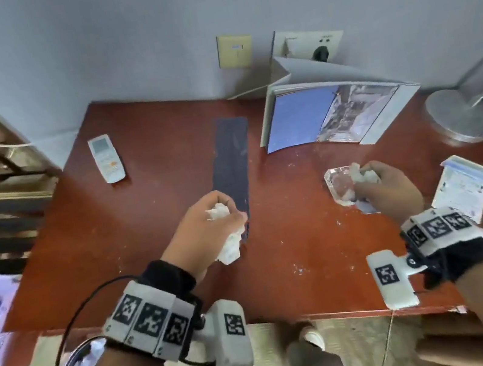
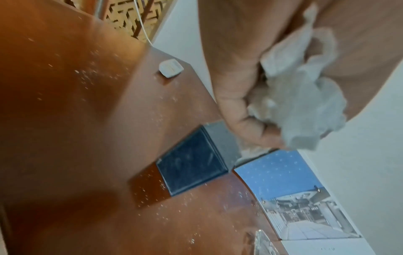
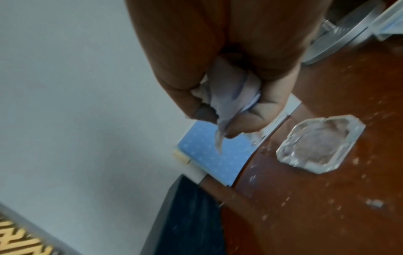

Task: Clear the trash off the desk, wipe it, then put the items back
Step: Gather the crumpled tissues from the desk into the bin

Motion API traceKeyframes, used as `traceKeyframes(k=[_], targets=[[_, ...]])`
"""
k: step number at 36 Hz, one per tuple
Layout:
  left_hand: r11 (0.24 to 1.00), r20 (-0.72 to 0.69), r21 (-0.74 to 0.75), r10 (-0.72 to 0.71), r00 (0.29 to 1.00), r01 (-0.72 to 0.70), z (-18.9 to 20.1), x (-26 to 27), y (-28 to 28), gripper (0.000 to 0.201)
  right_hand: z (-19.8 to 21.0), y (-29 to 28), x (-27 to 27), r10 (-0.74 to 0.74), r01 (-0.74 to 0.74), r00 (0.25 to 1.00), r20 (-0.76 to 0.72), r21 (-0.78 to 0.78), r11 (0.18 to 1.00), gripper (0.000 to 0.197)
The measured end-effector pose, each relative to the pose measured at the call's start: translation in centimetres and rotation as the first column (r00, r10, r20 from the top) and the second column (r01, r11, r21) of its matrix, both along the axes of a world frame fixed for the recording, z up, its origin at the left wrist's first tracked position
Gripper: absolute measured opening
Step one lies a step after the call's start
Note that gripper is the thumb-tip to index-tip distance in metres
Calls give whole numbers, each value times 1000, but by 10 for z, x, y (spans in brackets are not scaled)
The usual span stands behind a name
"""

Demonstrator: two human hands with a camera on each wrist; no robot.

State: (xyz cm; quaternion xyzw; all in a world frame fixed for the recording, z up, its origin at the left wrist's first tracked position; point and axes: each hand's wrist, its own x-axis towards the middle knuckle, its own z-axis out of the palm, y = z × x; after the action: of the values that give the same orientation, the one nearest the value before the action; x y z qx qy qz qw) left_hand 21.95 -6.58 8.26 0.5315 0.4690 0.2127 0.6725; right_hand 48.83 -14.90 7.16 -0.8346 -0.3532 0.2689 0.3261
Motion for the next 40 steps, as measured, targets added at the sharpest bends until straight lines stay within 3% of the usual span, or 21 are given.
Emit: traceKeyframes(k=[8, 13, 20, 24, 29, 37, 40], targets=[[988, 40, 27, 152, 988, -153, 0, -79, -31, 16, 15, 1, -93, 142, -122, 975, -172, 122, 985, 11], [960, 48, 29, 276, 960, -278, -10, -133, -69, 20, -1, -2, -137, 266, -223, 913, -308, 168, 960, 20], [908, -4, -71, 415, 910, -414, -43, -198, -132, 19, -25, -24, -198, 391, -382, 863, -320, 93, 919, 18], [875, -87, -33, 480, 873, -484, -57, -244, -154, 16, -33, -29, -237, 438, -451, 839, -323, 36, 892, 19], [822, -51, -7, 569, 821, -570, -52, -300, -157, 19, -30, -18, -298, 511, -531, 786, -349, 44, 846, 16], [775, -122, 79, 631, 766, -627, -65, -400, -141, 18, -39, 10, -423, 586, -615, 726, -361, 41, 787, 9], [765, -134, 21, 640, 756, -644, -76, -451, -133, 19, -54, 23, -486, 583, -637, 701, -412, 9, 771, 16]])
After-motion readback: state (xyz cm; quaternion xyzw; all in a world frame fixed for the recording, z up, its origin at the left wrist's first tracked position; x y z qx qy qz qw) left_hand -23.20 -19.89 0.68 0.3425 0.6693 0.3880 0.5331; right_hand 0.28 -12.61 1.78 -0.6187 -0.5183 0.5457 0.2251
